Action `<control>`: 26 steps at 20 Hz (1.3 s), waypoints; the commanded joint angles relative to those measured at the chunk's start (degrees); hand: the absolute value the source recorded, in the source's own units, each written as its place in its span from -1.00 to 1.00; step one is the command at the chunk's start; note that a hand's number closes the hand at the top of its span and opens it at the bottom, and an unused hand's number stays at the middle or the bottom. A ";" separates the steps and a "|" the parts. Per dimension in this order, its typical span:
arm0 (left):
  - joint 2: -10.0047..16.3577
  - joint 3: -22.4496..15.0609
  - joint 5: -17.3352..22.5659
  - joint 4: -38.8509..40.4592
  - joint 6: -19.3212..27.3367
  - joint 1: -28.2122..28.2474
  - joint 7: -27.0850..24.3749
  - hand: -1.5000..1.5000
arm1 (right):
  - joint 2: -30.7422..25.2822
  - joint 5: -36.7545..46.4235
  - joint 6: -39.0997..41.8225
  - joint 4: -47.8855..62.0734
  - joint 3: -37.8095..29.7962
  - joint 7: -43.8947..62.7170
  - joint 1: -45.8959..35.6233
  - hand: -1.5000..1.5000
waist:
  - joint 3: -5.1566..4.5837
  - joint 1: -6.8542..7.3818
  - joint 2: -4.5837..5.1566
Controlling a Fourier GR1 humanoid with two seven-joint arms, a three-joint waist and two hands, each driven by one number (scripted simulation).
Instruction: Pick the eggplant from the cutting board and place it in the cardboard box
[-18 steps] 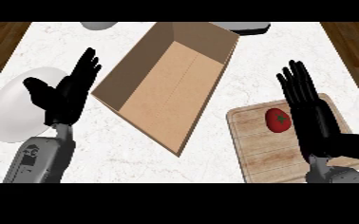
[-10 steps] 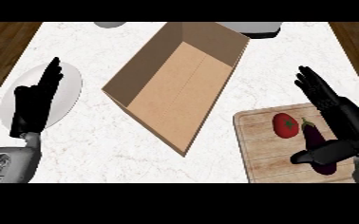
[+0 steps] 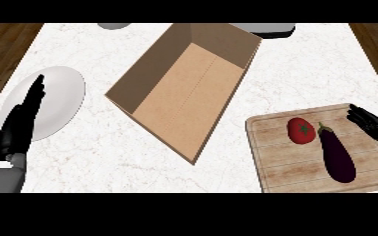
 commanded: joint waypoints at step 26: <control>-1.63 1.53 -3.80 0.51 -0.12 0.56 -0.28 0.00 | -0.58 49.62 -1.41 27.45 24.26 -9.23 -31.91 -1.00 | -0.28 -0.16 -0.41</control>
